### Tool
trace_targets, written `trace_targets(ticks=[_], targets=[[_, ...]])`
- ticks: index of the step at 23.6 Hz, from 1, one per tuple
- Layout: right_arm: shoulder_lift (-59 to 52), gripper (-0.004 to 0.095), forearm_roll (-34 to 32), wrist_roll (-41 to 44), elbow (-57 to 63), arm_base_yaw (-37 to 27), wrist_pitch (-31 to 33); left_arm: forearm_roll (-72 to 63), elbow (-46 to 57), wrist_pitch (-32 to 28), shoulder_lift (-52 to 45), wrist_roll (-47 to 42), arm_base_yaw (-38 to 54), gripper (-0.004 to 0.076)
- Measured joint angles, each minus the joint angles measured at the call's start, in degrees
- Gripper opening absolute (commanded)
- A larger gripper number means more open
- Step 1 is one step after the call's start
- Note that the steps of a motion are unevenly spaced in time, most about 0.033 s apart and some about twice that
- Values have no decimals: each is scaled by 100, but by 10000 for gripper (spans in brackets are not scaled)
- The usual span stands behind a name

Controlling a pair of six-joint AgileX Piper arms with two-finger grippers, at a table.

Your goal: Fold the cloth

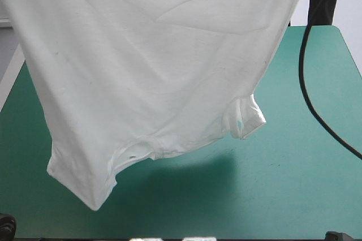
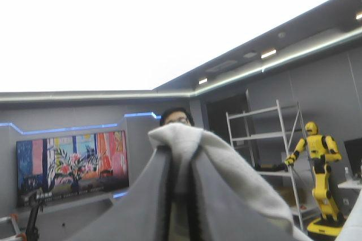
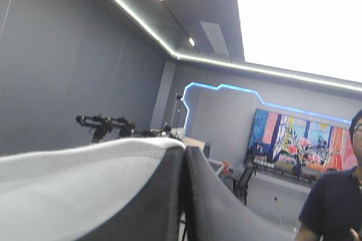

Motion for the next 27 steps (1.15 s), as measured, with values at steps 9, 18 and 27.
trace_targets(ticks=[9, 18, 27], targets=[[189, -13, -365, -10, -32, 0, -113, 220, -36, -197, 4, 128, 0, -9], [1590, -13, -1569, 1823, 25, -1792, -816, 1062, 356, -1597, 1620, 146, 5, -9], [1939, -13, -745, 2060, 13, -2745, -1758, 994, 377, -3177, 2331, 554, 11, -9]])
